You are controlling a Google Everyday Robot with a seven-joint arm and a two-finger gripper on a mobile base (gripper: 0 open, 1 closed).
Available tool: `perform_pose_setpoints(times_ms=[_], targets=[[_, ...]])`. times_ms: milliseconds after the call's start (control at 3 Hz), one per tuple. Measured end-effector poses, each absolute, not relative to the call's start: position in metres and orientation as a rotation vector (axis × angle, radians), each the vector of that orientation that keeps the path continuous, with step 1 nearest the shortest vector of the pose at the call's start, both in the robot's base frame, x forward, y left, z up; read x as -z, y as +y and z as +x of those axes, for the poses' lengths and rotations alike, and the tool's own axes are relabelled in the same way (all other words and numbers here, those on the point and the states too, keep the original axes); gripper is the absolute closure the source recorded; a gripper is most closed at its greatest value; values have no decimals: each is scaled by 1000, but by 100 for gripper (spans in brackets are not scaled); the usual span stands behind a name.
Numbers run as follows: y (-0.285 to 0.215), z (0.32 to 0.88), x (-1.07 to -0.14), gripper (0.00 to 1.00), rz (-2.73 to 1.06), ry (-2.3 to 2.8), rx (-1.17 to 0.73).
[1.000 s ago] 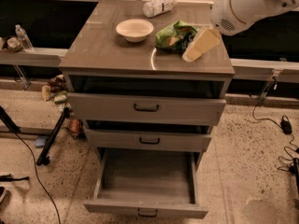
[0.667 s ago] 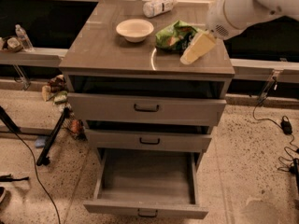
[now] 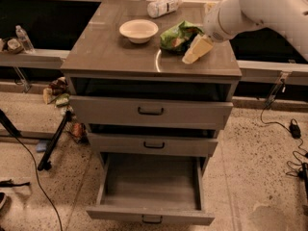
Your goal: Place green rice chip bag into bottom drawer
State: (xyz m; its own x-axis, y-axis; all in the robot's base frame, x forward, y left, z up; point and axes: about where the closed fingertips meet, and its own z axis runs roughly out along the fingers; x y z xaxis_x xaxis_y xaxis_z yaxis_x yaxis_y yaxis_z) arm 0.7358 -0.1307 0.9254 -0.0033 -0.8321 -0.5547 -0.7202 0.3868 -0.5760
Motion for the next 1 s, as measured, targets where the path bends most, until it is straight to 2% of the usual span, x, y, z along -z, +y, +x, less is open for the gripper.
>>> perform_pose_setpoints(times_ms=[667,1000], targets=[[-145,805,-906,0,-1334,1694,274],[-152,819,-900,17,-1323,1690,288]])
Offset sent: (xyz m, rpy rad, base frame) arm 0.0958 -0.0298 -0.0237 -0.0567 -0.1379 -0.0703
